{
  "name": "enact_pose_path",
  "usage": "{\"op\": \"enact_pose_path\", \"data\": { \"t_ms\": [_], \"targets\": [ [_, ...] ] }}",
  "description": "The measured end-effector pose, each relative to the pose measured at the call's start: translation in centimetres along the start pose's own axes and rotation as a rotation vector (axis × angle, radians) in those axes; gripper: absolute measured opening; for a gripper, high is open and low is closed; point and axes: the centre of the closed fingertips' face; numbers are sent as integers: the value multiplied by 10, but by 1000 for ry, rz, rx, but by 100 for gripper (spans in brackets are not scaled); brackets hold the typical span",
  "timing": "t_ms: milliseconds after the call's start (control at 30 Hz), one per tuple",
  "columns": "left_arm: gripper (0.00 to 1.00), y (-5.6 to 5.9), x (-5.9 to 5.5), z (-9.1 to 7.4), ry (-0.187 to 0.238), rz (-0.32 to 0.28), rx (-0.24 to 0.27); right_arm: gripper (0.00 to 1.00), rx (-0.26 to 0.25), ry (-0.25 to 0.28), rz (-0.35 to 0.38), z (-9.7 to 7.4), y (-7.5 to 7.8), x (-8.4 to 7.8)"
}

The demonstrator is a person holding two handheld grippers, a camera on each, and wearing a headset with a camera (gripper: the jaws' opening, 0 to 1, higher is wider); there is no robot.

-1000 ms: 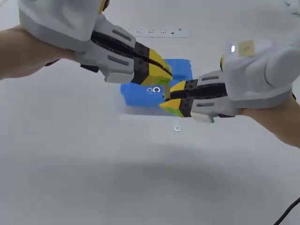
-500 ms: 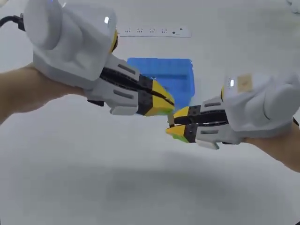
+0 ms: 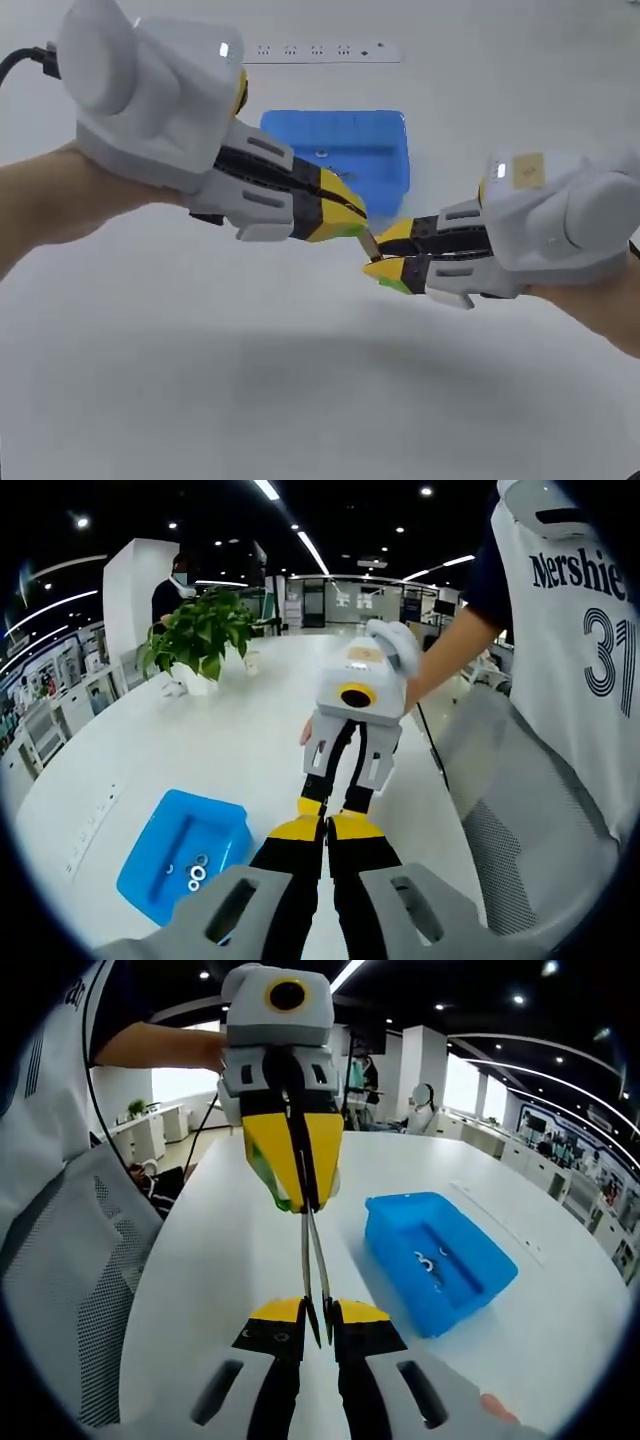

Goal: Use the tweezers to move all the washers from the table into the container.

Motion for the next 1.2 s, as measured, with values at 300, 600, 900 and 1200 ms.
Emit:
{"op": "enact_pose_path", "data": {
  "t_ms": [300,600,900,1200],
  "targets": [
    [5,0,10,20,-19,12,15,12,-13,4,5,6,17,-7],
    [5,-20,-13,6,-31,9,17,12,-11,6,16,13,17,-11],
    [5,-35,-31,-4,-43,3,17,12,-14,8,34,17,19,-16],
    [5,-43,-39,-1,-50,2,11,12,-13,6,42,18,19,-21]
  ]
}}
Point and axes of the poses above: the centre of the closed fingertips' face, and the gripper's own axes: z roughly forward along the fingers, y roughly to its right, x roughly out of its top, and after that the axes turned 5 degrees about y, right-handed
